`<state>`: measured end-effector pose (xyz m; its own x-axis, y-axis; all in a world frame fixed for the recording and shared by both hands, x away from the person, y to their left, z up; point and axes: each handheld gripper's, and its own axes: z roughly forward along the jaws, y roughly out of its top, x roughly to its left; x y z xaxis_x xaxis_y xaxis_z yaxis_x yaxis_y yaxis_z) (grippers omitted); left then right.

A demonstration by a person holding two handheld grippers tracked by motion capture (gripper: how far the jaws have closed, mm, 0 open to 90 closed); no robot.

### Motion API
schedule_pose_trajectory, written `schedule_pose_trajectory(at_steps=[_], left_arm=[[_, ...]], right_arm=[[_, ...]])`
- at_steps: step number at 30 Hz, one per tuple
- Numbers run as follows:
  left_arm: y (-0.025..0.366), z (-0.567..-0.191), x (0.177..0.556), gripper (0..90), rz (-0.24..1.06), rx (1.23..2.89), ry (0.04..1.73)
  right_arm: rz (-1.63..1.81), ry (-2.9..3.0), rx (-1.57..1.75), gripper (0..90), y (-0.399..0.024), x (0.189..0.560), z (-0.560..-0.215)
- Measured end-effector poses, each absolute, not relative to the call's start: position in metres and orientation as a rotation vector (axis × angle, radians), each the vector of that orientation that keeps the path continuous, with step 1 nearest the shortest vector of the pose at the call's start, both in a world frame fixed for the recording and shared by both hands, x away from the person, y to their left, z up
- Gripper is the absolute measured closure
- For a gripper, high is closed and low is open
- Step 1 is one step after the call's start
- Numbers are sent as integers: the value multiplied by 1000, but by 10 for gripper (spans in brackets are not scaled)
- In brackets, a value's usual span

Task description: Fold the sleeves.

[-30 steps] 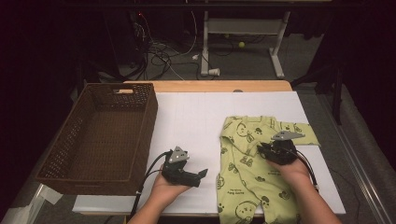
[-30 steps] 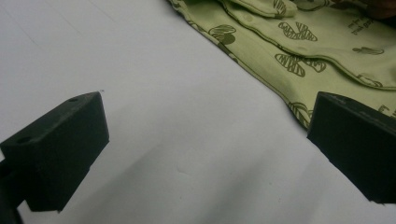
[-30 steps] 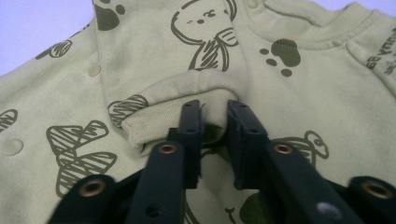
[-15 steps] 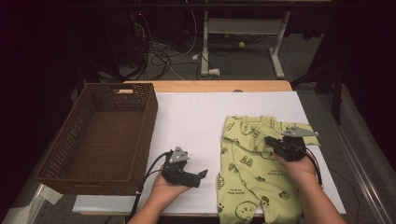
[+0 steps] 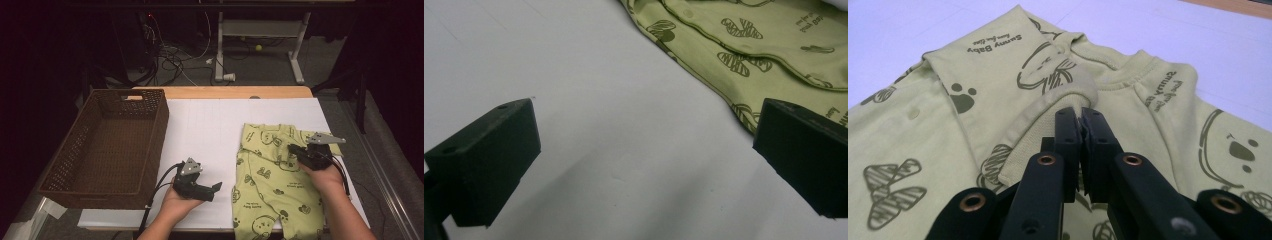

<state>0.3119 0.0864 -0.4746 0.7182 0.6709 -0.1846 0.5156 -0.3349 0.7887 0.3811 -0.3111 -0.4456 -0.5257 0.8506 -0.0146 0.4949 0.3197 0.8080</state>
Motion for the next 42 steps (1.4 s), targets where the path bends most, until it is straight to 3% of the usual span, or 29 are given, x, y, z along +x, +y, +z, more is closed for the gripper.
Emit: schedule_pose_trajectory(at_steps=[11,18,24,34,42], left_arm=[[86,-475,311,0,219,2019,900],[85,-475,311,0,221,2022,899],[85,-475,311,0,223,2025,900],[84,-475,310,0,226,2033,893],[84,-475,310,0,226,2037,893]], right_arm=[[1007,2168,1254,873,-312,392,-457],[1060,2124,1258,669,-329,383,-450],[1049,2017,1341,614,-364,381,-448],[936,1918,1493,591,-419,379,-458],[891,1910,1561,591,-432,380,-462]])
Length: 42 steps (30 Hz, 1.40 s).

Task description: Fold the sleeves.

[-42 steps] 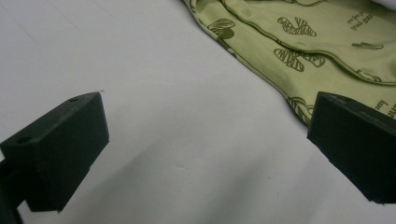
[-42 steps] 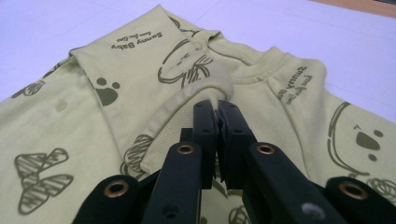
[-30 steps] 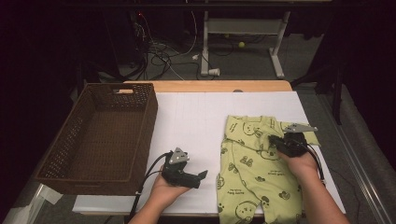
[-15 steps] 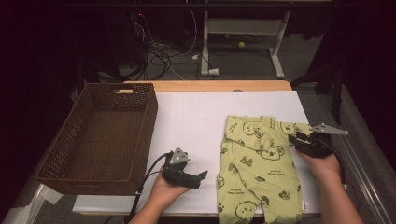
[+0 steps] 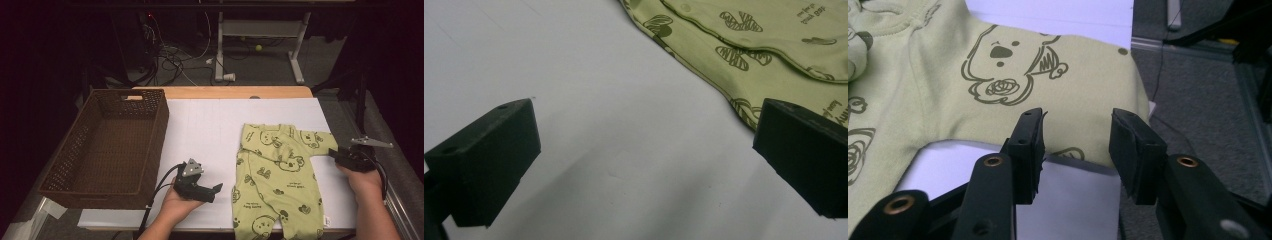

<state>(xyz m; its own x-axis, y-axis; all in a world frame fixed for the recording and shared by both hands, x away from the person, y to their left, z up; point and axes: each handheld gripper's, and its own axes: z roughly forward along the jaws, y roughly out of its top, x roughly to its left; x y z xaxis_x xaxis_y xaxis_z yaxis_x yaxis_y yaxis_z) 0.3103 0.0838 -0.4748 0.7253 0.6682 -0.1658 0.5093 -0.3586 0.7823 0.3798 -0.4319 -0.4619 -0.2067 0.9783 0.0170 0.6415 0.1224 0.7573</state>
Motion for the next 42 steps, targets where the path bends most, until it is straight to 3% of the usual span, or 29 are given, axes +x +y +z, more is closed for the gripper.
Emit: schedule_pose_trajectory(at_steps=[7,23,42], left_arm=[[82,-475,310,0,233,2048,887],[81,-475,310,0,244,2064,884],[80,-475,309,0,254,2065,884]], right_arm=[[846,1921,1553,620,-430,382,-463],[832,1937,1516,870,-431,380,-464],[851,1928,1390,885,-413,369,-447]])
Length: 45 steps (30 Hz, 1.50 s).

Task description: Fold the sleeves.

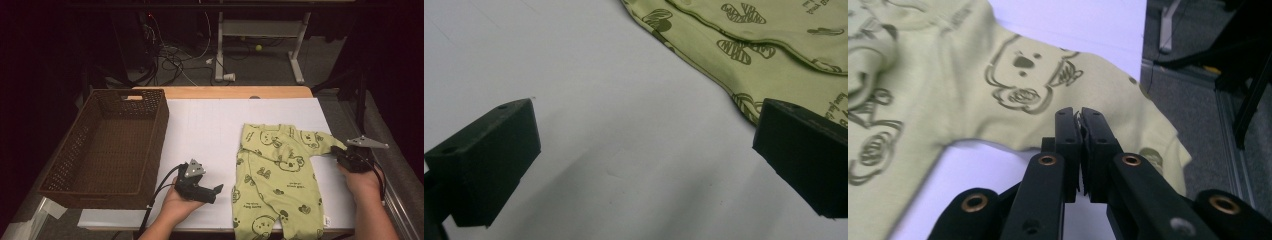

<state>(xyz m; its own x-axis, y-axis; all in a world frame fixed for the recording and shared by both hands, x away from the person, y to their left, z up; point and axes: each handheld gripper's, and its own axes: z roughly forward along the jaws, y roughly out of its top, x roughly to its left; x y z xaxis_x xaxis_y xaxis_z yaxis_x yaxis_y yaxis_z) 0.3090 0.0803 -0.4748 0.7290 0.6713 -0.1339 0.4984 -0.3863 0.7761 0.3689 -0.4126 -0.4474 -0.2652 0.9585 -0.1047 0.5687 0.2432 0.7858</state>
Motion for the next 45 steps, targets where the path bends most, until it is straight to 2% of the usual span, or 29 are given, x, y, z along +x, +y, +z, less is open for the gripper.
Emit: schedule_pose_trajectory(at_steps=[12,24,30,38,45], left_arm=[[81,-475,309,0,250,2066,882],[81,-475,309,0,251,2067,884],[80,-475,309,0,253,2071,885],[79,-475,309,0,256,2074,882],[79,-475,309,0,257,2082,879]], right_arm=[[927,1997,1177,883,-371,353,-431],[943,2178,1088,872,-345,359,-452],[973,2162,1136,686,-349,359,-450],[984,2075,1211,595,-367,348,-443],[972,2042,1284,577,-384,335,-445]])
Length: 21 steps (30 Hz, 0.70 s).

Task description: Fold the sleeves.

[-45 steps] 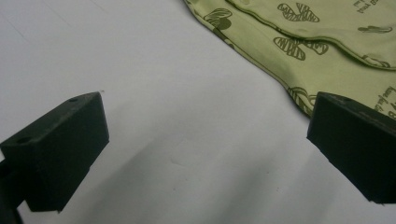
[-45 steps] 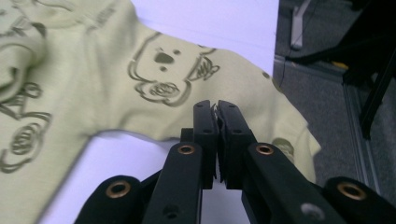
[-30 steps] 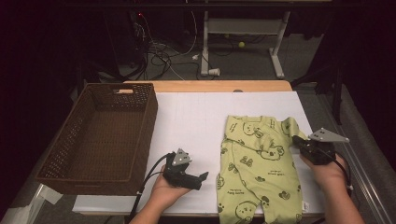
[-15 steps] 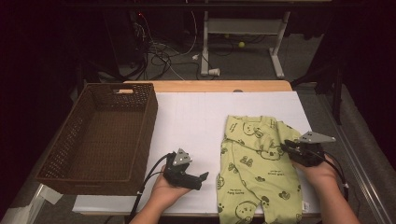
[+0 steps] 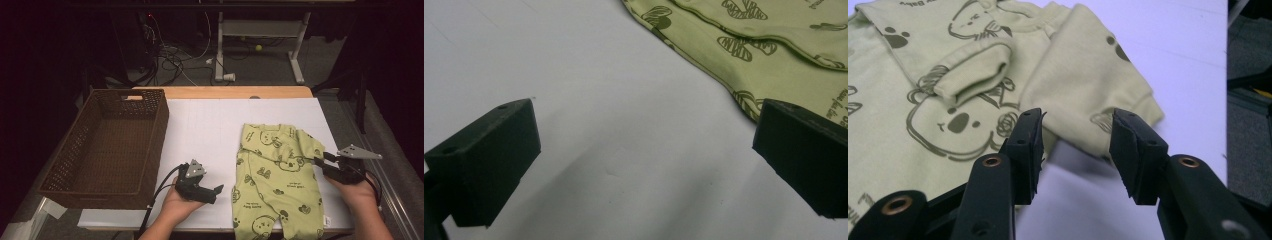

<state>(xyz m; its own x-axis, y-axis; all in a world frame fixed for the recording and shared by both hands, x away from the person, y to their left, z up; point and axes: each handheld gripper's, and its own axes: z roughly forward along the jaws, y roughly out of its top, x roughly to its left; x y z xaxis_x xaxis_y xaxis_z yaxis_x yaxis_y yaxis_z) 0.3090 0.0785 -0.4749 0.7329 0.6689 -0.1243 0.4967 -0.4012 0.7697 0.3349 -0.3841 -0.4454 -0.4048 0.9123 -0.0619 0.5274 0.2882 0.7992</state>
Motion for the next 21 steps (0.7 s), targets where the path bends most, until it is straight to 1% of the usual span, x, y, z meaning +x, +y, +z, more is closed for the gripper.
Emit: schedule_pose_trajectory(at_steps=[6,8,9,10,11,15,18,21], left_arm=[[78,-475,309,0,256,2090,877],[77,-475,309,0,257,2093,874],[77,-475,309,0,257,2093,874],[77,-475,309,0,256,2094,873],[78,-475,309,0,253,2094,873],[80,-474,312,0,233,2069,887],[80,-474,311,0,236,2072,883],[79,-475,311,0,237,2077,880]], right_arm=[[996,2012,1350,557,-393,324,-447],[996,2007,1373,534,-392,323,-449],[995,2004,1373,515,-392,324,-450],[995,2004,1373,515,-392,324,-450],[996,1995,1389,491,-392,325,-451],[983,1990,1425,474,-392,336,-457],[982,1981,1465,477,-391,344,-461],[984,1968,1506,504,-392,352,-462]])
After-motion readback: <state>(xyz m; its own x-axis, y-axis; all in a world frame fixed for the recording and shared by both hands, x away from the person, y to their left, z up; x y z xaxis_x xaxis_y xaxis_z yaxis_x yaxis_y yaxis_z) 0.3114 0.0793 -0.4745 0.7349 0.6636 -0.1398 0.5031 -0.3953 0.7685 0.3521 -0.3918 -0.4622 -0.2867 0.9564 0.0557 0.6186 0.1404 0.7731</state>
